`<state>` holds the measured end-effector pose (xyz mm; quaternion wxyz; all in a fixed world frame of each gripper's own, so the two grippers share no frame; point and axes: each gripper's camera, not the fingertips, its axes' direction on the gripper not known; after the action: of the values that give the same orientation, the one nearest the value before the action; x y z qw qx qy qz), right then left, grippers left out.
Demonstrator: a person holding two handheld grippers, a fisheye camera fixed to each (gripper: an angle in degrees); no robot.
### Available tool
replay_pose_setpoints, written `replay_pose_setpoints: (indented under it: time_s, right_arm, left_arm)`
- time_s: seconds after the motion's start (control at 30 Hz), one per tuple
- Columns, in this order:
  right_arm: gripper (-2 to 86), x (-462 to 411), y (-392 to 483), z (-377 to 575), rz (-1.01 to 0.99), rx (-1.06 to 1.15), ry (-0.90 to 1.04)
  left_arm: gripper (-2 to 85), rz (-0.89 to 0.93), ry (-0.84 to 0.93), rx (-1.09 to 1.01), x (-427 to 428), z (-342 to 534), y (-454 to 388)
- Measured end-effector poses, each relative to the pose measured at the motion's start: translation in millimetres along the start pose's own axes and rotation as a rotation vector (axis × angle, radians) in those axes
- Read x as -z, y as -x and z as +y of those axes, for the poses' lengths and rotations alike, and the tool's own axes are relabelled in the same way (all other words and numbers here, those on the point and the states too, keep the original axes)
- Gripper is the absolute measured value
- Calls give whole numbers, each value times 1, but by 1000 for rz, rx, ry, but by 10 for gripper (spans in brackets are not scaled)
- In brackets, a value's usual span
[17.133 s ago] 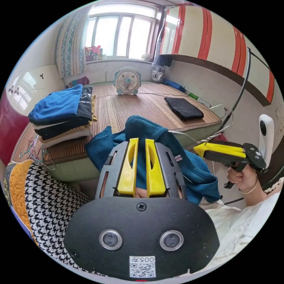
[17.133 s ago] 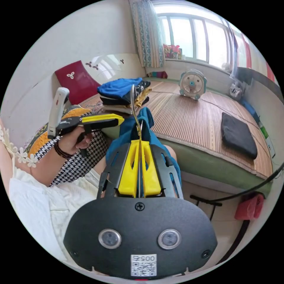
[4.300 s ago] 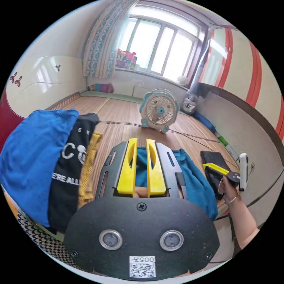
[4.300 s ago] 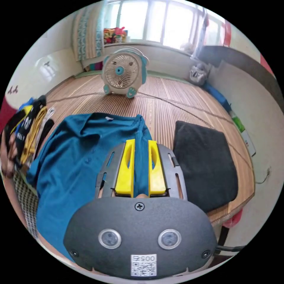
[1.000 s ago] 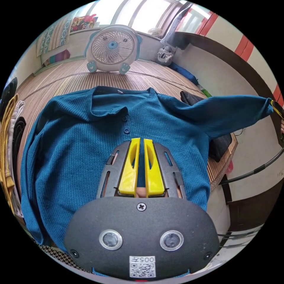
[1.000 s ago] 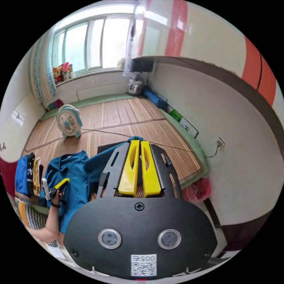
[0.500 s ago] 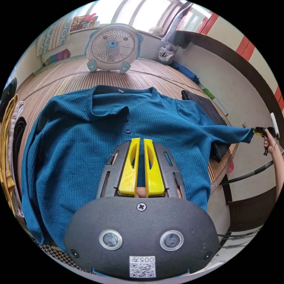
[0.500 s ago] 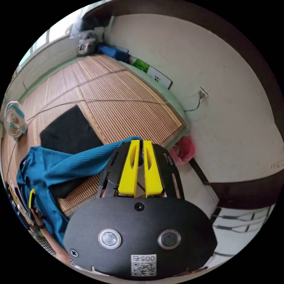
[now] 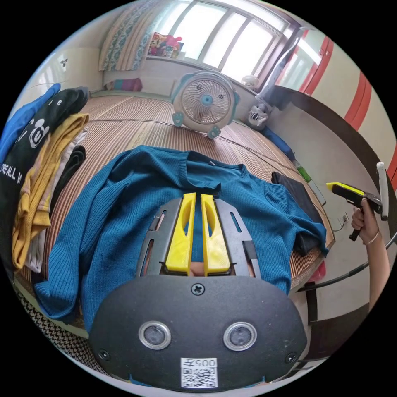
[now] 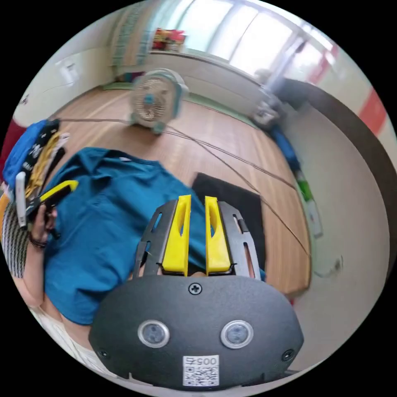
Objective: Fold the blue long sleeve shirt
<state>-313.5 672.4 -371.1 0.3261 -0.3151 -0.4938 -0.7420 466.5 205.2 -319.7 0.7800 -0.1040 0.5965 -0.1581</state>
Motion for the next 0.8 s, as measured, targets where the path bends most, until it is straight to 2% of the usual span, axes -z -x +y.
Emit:
replay_pose_setpoints:
  time_s: [0.13,0.23,0.33,0.43,0.57,0.7,0.8]
  right_arm:
    - [83,-49,112,-58,-239,168,-43]
    - [93,-88,153,-100,-338,144,-27]
    - [108,-133,172,-137,-463,69,83]
    - [94,-164,186,-158,-456,44,137]
    - [8,-173,192,-177,-432,89,92]
    - [-5,-173,179,-200,-362,39,10]
    - [-6,-190,173,-221,-390,-20,38]
  left_arm:
    - [41,-1,-16,27,12,0,18]
    - [41,-22,-45,51,24,-4,36]
    - [41,-2,-52,91,31,-5,56]
    - [42,44,-65,132,38,-3,70]
    - [42,62,-78,137,46,-5,77]
    - [41,111,-63,146,50,-5,84]
    - [41,139,-57,149,51,-5,86]
